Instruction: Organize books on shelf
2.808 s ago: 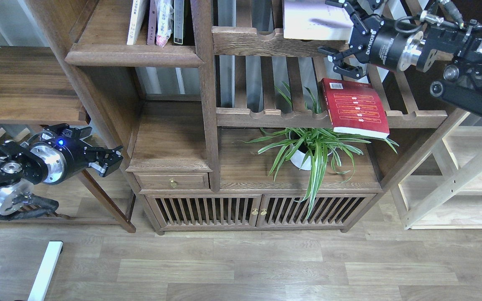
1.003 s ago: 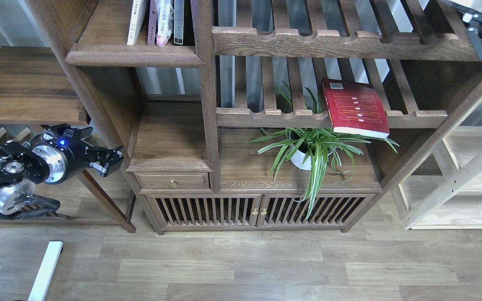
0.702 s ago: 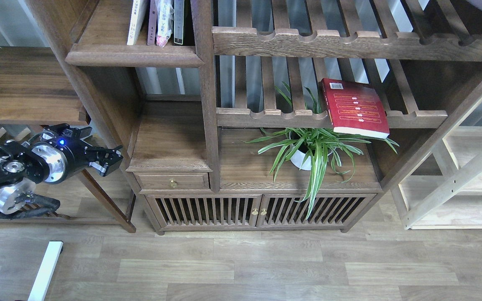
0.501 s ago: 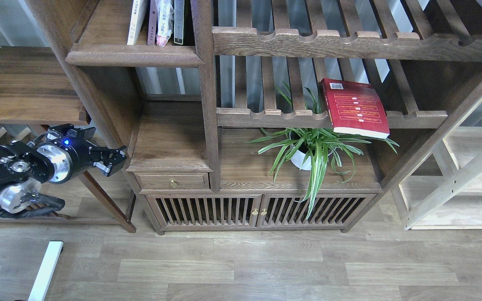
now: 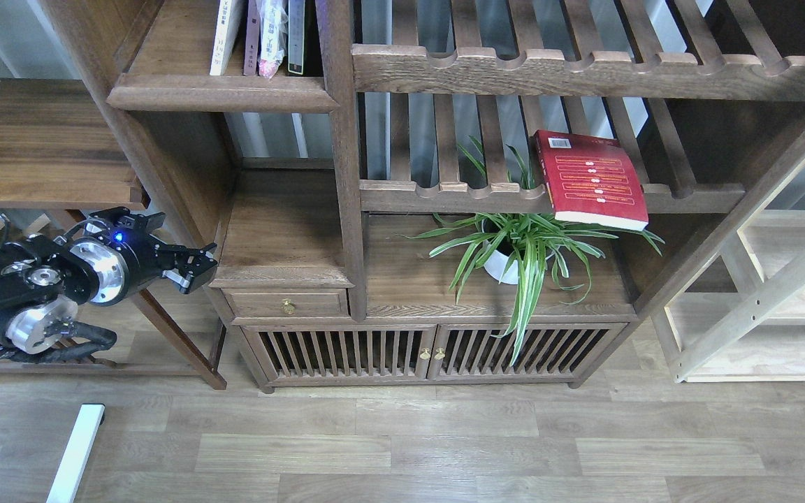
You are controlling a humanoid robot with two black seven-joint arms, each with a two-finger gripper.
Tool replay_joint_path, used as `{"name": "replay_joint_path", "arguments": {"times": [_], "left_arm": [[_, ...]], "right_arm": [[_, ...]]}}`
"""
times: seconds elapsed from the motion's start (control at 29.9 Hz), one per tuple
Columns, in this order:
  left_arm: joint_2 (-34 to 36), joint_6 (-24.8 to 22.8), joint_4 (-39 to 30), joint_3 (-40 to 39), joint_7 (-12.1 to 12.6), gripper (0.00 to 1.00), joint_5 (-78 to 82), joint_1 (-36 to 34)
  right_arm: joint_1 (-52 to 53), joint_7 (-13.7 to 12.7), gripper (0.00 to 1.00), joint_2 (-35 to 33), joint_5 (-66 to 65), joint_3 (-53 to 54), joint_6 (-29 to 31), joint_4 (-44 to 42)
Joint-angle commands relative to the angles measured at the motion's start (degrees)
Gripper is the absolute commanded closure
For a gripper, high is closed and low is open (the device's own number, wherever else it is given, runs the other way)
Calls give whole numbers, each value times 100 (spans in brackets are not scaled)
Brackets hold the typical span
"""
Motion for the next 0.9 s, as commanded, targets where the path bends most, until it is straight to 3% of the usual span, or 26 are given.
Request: {"name": "replay_joint_path", "arguments": {"times": [0.0,0.4,0.87], "left_arm": [[-21,0,3,-7,0,16,2,2],[-73,0,47,-16,-9,16,2,-7],[-240,0,91,-16,-18,16,2,10]], "right_arm": [[2,0,98,-1,-41,-111,13,-1],[-7,0,98,-1,-611,-858,13,-10],[-16,0,98,-1,-1465,-2572,13,-10]]}}
